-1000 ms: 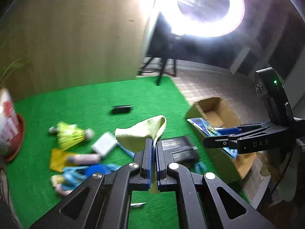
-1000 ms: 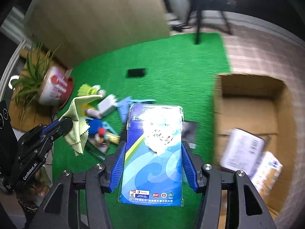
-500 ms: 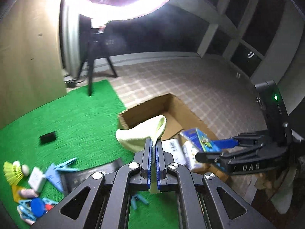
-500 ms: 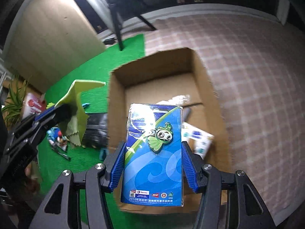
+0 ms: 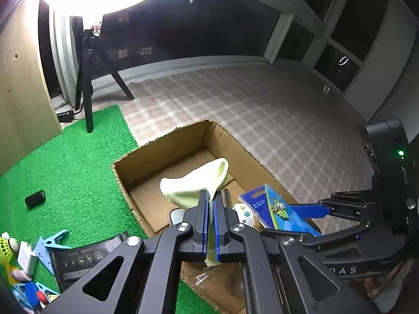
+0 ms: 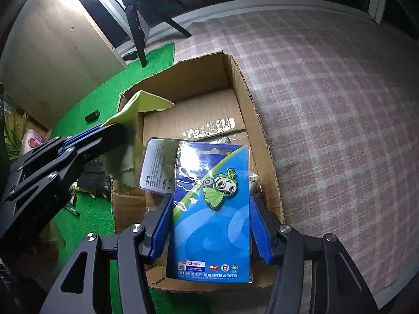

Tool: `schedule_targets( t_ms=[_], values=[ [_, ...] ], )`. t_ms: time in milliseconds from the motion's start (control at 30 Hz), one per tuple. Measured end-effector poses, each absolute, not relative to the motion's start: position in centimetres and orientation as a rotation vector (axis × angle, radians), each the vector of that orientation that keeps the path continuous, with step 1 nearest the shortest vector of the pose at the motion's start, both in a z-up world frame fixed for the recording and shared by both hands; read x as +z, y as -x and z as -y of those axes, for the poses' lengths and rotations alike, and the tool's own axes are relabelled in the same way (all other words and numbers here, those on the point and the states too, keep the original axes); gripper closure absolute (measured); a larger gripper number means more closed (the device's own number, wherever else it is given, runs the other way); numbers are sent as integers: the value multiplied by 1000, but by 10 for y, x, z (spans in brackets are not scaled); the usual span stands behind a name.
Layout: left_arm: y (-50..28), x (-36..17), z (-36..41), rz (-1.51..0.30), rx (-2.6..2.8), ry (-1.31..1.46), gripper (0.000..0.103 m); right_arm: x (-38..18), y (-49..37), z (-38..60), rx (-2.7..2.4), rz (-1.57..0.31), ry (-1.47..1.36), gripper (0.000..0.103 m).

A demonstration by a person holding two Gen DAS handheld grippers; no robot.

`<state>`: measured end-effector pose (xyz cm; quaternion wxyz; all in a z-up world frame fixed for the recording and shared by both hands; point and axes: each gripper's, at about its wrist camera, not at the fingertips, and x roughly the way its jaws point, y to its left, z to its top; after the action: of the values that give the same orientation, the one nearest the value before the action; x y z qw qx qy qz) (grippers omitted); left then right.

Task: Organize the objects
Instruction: 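Carry the cloth and card over the cardboard box and release both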

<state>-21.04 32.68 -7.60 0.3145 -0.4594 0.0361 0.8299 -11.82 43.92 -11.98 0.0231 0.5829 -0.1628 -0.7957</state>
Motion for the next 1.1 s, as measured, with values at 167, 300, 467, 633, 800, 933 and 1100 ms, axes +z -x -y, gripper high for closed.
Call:
schedule_targets(
  t_ms=[167,300,467,633,800,933,1100],
  values=[
    [212,-78,-331,-108,2188,1212,100,-124,120,-440,-2452,498,-1809,51],
    [212,-80,-333,-118,2188,1214,100,-124,122,-439,-2449,489,-1812,51],
    [211,-82,-334,-132,2177,1236,89,-123,123,-433,-2448,445,-1819,47],
    [211,-78,-325,-104,2205,1231,58,-121,123,-430,-2477,403,-1830,42],
    [211,-75,-317,-112,2214,1232,58,-118,123,-428,-2488,393,-1830,42],
    [210,-73,-307,-104,2225,1233,58,-116,123,-426,-2489,397,-1823,42],
    [207,-72,-287,-82,2249,1241,58,-109,123,-416,-2496,408,-1798,42]
  ],
)
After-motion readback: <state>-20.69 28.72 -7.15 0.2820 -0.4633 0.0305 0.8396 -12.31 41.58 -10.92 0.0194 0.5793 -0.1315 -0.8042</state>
